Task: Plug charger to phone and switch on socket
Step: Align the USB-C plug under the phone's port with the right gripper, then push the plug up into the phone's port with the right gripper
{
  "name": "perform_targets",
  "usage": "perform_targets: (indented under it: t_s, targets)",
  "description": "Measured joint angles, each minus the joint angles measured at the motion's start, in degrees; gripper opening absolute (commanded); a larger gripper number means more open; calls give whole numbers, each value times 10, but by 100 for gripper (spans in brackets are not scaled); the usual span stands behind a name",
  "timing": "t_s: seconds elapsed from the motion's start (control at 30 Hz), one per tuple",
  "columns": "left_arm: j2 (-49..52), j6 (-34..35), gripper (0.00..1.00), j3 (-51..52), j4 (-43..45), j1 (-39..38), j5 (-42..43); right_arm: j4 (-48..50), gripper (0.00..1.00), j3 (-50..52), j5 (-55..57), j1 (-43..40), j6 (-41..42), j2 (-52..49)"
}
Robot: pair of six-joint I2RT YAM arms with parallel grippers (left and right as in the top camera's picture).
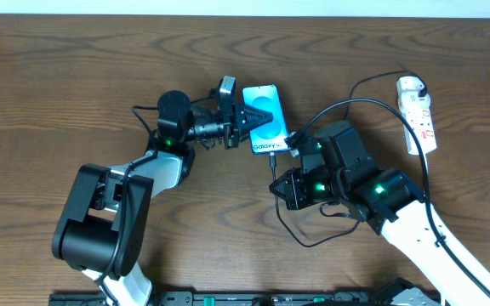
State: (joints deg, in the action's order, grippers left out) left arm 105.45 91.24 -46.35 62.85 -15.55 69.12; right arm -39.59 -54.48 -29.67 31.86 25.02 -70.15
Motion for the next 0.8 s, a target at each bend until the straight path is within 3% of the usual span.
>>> perform_targets:
  t_s: [0.5,0.8]
  targets:
    - [0,-75,7,0,0,0,12,8,1,2,12,3,-3,-2]
    - [0,-83,7,0,0,0,29,33,1,3,31,3,-7,-3]
